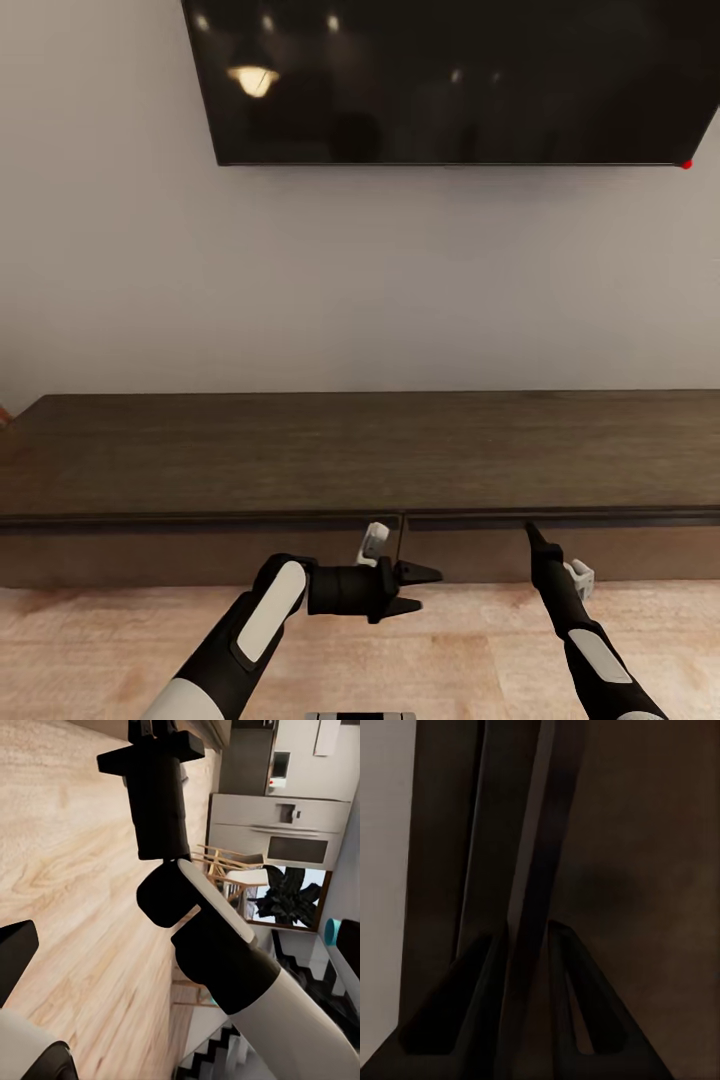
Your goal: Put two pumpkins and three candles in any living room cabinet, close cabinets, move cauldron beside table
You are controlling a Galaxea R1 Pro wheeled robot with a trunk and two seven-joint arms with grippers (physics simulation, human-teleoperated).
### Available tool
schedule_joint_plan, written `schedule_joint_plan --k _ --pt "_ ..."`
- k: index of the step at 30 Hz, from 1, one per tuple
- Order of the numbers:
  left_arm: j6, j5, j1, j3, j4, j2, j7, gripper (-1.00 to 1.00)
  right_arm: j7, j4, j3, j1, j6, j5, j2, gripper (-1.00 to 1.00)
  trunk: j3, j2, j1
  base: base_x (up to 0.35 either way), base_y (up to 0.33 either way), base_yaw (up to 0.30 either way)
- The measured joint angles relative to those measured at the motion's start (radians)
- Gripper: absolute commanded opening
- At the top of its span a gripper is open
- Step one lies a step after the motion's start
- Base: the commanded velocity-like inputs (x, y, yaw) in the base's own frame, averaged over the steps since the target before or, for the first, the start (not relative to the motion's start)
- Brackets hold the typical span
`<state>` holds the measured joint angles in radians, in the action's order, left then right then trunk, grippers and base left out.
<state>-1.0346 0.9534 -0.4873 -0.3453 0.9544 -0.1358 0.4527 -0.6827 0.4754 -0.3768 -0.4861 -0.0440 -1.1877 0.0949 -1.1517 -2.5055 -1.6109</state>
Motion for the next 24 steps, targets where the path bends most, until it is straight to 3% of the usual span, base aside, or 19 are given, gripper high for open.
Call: schedule_joint_plan --k 20,24 --pt "0.000 -0.001 0.000 0.000 0.000 -0.004 0.000 1.00 0.003 0.002 0.000 0.000 0.000 0.000 0.000 -1.00 0.000 0.000 0.000 -0.018 0.000 0.000" --pt "0.000 -0.001 0.000 -0.001 0.000 -0.004 0.000 1.00 0.004 0.003 -0.002 0.000 0.000 -0.001 -0.001 -1.00 0.000 0.000 -0.001 -0.243 0.000 0.000"
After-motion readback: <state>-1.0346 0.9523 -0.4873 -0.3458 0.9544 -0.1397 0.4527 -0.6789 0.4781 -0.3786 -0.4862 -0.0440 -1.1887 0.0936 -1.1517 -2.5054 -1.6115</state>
